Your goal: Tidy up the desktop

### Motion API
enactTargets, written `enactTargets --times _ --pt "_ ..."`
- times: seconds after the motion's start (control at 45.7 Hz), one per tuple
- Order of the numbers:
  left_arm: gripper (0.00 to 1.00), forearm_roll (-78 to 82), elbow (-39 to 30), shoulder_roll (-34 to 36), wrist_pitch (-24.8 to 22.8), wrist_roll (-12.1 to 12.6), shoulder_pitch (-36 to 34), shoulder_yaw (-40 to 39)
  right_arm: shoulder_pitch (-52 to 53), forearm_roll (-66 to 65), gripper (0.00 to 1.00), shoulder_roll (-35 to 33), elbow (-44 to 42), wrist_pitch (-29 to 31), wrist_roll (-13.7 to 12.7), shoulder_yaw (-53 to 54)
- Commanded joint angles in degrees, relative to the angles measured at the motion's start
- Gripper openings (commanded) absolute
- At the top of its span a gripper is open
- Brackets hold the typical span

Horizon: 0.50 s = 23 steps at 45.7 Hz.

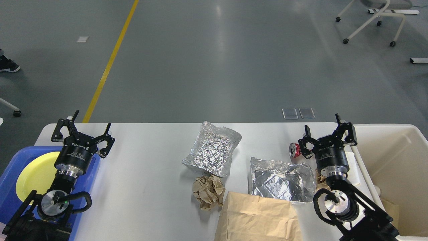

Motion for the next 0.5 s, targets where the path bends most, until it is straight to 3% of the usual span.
enactTargets --times 0.0,0.175,0.481 --pt "0.96 0.17 0.0 -0.33 0.05 -1.55 -0.03 0.03 0.01 0.01 1.0 -0.07 0.0 0.0 0.0 0.0" --pt "0.96 0.08 0.0 -0.59 0.05 -8.06 -0.03 0.2 0.01 0.01 1.0 0.02 0.0 0.0 0.0 0.0" --pt "0.96 -0.01 0.27 -0.6 -0.03 -8.59 0.05 0.29 0.01 0.01 1.0 -0.07 0.0 0.0 0.0 0.0"
